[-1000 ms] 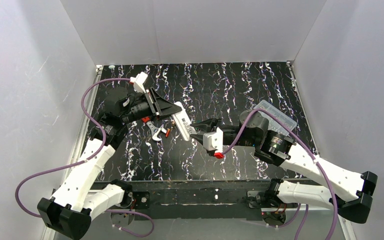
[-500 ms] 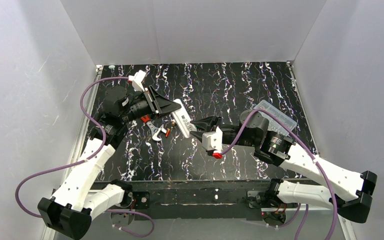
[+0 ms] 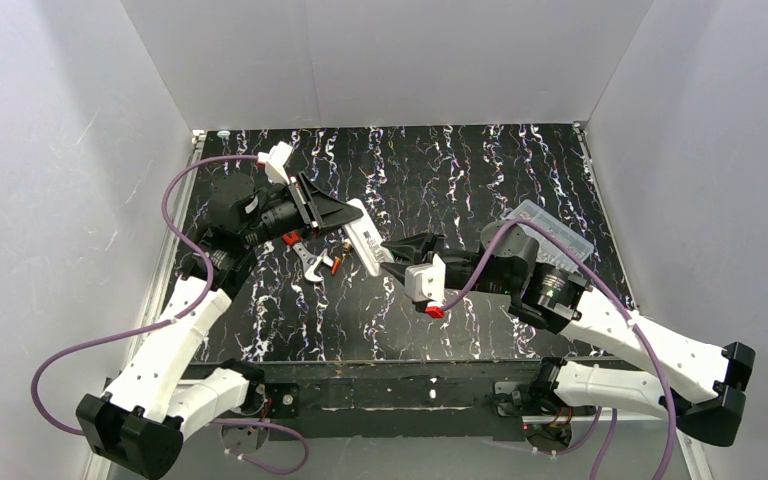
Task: Load the batteries into the remote control
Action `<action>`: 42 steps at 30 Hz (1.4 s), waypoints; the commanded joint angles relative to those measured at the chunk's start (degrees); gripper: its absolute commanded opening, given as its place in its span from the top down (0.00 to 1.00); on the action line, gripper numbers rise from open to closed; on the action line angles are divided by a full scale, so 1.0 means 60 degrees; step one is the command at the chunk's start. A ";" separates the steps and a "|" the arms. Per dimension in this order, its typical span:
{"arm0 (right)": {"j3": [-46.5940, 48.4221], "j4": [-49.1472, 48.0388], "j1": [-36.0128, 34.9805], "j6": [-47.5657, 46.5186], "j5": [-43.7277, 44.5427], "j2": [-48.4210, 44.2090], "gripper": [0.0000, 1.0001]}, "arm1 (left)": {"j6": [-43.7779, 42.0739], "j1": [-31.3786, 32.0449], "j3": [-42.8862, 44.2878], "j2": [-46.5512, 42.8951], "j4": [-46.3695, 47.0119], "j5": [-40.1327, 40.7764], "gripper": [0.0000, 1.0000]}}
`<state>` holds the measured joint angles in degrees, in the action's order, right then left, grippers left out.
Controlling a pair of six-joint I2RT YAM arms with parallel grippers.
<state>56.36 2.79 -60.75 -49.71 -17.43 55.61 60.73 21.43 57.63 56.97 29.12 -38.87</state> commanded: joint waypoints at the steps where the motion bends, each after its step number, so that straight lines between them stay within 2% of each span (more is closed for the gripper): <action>1: 0.0079 -0.1270 0.0003 -0.0154 0.0414 -0.0252 0.55 | -0.0019 0.0088 -0.0115 -0.0032 0.0359 -0.0774 1.00; 13: 0.0102 -0.0803 0.0000 -0.0109 0.0243 -0.0299 0.55 | 0.0064 0.0090 -0.0168 -0.0040 0.0406 -0.0669 1.00; 22: 0.0076 -0.0036 -0.0004 -0.0093 -0.0050 -0.0326 0.53 | 0.1008 0.0090 -0.0568 0.0208 0.1628 -0.0448 1.00; 42: -0.0309 0.0286 0.0003 -0.0245 0.0405 -0.0566 0.52 | 0.0797 0.0090 -0.0678 0.0123 0.1395 -0.0370 1.00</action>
<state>54.46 5.98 -60.82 -51.05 -16.16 53.45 66.50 21.61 53.71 59.20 34.85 -38.61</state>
